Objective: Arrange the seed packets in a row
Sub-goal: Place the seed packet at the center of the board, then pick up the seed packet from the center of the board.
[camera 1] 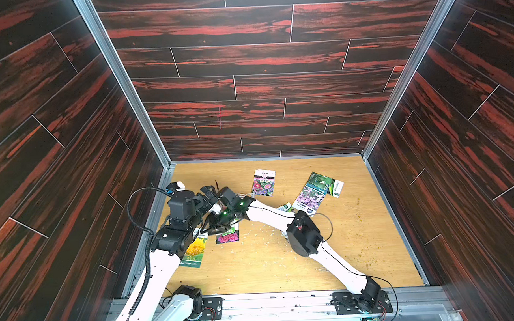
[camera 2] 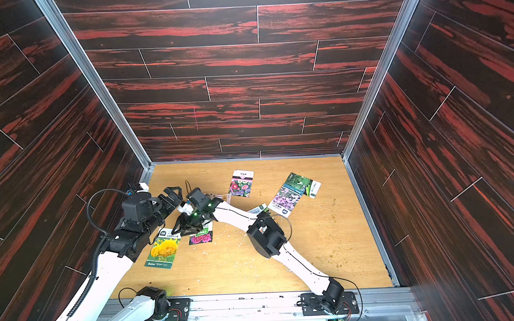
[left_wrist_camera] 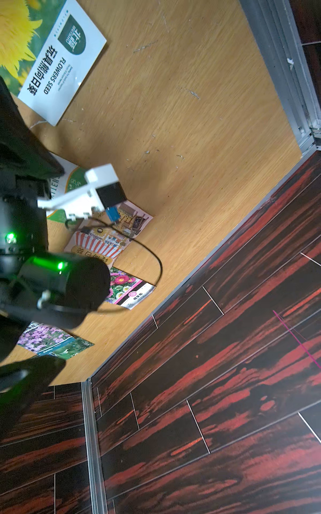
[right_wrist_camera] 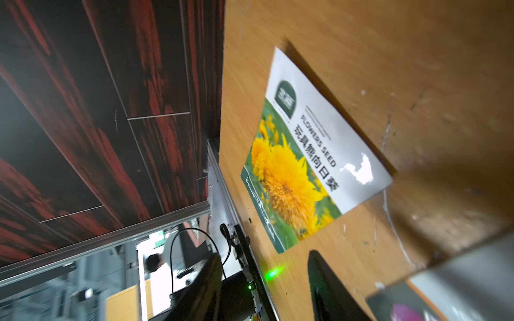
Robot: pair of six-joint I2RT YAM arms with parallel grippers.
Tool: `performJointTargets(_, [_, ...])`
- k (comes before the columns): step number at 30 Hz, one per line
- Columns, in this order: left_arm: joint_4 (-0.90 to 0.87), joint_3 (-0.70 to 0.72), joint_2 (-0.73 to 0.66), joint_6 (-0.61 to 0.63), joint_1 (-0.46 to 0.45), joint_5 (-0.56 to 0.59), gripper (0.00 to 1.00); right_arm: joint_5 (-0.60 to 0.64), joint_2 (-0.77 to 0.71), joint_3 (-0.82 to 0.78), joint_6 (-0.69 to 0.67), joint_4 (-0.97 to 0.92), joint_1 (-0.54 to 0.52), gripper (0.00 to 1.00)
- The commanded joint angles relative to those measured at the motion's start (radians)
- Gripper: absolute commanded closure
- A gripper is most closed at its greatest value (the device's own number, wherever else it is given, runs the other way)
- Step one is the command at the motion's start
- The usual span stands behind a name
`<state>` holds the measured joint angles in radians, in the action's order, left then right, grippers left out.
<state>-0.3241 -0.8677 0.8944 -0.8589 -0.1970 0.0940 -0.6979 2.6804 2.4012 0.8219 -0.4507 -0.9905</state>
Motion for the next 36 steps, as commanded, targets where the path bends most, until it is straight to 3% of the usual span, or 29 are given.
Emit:
performJointTargets(1, [-0.048, 0.005, -0.031, 0.022, 0.005, 0.025, 0.00, 0.105, -0.070, -0.036, -0.109, -0.121, 0.008, 0.47])
performJointTargets(4, [-0.086, 0.028, -0.040, 0.020, 0.006, 0.024, 0.00, 0.145, -0.142, -0.149, -0.133, -0.127, 0.025, 0.48])
performJointTargets(9, [-0.118, 0.110, -0.027, -0.025, 0.007, 0.045, 0.00, 0.192, -0.336, -0.513, -0.119, 0.029, 0.089, 0.48])
performJointTargets(14, [0.003, 0.220, 0.070, -0.076, 0.006, 0.011, 0.00, 0.171, -0.437, -0.713, -0.109, 0.124, 0.165, 0.48])
performJointTargets(24, [0.279, 0.268, 0.400, -0.057, 0.013, -0.059, 0.00, 0.104, -0.382, -0.754, -0.077, 0.214, 0.177, 0.48])
performJointTargets(36, [0.300, 0.225, 0.596, -0.028, 0.019, -0.120, 0.06, 0.058, -0.343, -0.769, -0.043, 0.267, 0.179, 0.49])
